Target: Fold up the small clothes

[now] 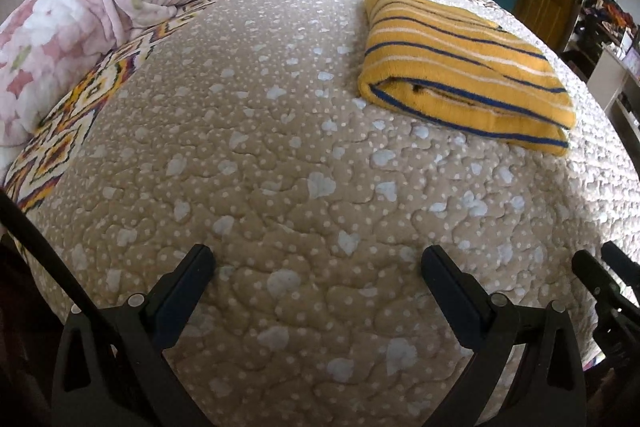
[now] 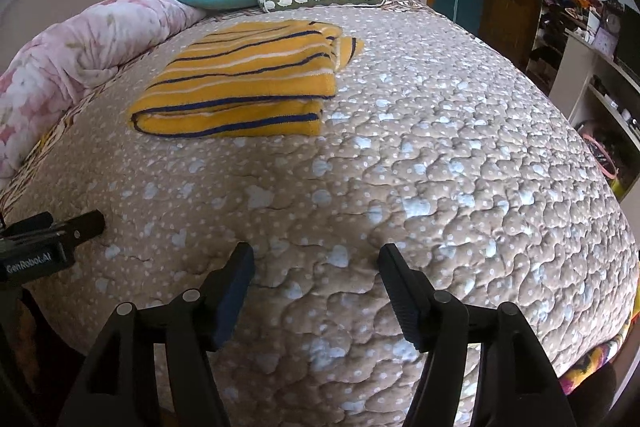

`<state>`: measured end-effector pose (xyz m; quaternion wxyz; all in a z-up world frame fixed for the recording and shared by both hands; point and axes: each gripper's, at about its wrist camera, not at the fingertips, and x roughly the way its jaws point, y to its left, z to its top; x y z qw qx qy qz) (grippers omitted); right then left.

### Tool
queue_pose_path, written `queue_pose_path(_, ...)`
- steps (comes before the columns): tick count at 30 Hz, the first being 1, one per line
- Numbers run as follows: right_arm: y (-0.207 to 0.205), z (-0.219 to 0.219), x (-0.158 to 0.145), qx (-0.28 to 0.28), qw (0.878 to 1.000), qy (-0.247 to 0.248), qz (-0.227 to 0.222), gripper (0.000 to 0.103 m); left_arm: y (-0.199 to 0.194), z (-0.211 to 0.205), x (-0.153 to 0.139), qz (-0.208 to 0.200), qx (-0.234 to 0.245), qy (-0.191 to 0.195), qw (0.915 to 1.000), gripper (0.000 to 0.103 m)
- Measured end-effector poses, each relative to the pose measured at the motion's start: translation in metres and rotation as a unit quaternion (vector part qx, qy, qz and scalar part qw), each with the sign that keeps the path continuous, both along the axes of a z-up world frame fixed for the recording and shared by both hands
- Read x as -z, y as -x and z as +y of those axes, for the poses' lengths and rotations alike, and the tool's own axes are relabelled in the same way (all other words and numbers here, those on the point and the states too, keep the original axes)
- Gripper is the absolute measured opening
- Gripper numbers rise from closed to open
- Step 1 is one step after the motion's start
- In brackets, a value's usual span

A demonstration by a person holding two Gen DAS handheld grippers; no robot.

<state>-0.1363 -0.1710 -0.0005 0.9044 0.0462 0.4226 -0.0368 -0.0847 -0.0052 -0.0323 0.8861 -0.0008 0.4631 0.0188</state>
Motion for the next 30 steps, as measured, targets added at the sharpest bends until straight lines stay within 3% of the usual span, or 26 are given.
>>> queue_pose_path(6,0.000,-0.002,0.001,0.000,1.000,-0.001,0.000,0.071,0.000,-0.004,0.005,-0.001,0.005,-0.017,0.9998,0.103)
queue_pose_path(13,-0.001,-0.001,0.002,-0.001,1.000,0.001,0.000,0.072,-0.001,-0.002,0.006,0.002,0.009,-0.011,0.9999,0.103)
queue_pose_path(30,0.003,0.006,-0.013,0.001,1.000,0.021,-0.011,0.072,0.024,-0.010,-0.033,-0.027,0.027,0.022,0.9990,0.103)
